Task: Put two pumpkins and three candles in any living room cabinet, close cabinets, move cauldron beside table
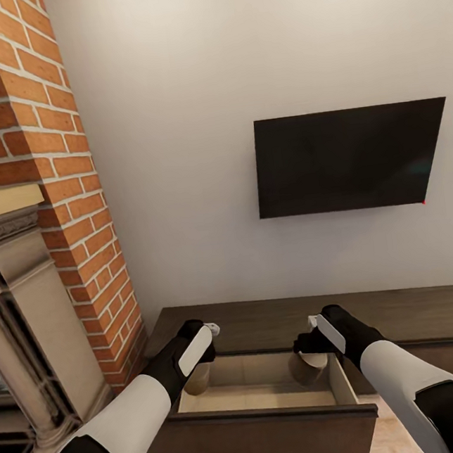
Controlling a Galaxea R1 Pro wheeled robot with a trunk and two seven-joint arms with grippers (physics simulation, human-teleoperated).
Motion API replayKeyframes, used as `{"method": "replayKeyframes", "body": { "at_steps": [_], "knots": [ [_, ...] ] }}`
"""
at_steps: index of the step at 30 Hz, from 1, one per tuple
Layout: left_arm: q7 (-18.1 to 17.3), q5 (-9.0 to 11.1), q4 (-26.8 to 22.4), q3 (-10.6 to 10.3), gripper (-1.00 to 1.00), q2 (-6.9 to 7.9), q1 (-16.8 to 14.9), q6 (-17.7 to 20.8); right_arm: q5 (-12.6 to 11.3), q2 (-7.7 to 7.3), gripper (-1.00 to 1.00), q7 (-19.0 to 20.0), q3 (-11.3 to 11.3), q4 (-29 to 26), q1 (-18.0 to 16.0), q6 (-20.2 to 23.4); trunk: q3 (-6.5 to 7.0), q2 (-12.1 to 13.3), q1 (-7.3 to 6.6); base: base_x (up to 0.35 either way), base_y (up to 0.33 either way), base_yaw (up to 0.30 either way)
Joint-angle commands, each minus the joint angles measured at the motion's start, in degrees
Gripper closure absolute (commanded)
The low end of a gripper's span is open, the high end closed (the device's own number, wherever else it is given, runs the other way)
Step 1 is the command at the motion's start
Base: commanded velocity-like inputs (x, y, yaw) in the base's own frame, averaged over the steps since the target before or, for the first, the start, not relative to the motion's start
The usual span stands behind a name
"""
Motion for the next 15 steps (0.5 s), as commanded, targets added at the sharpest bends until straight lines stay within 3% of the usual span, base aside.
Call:
{"method": "replayKeyframes", "body": {
  "at_steps": [1,15],
  "knots": [
    [0.6,0.6,-0.1,-0.3,1.0,0.04,-0.1,0.1,-0.6,-0.06,1.0,-0.4,0.4,-0.1,0.0,0.2,-0.07,0.0,0.0,0.013,0.0,-0.001],
    [0.6,0.6,-1.0,-0.3,1.0,0.04,-0.1,0.1,-0.6,-0.06,1.0,-0.4,0.4,-0.1,0.0,0.2,-0.07,0.0,0.0,0.006,-0.025,0.0]
  ]
}}
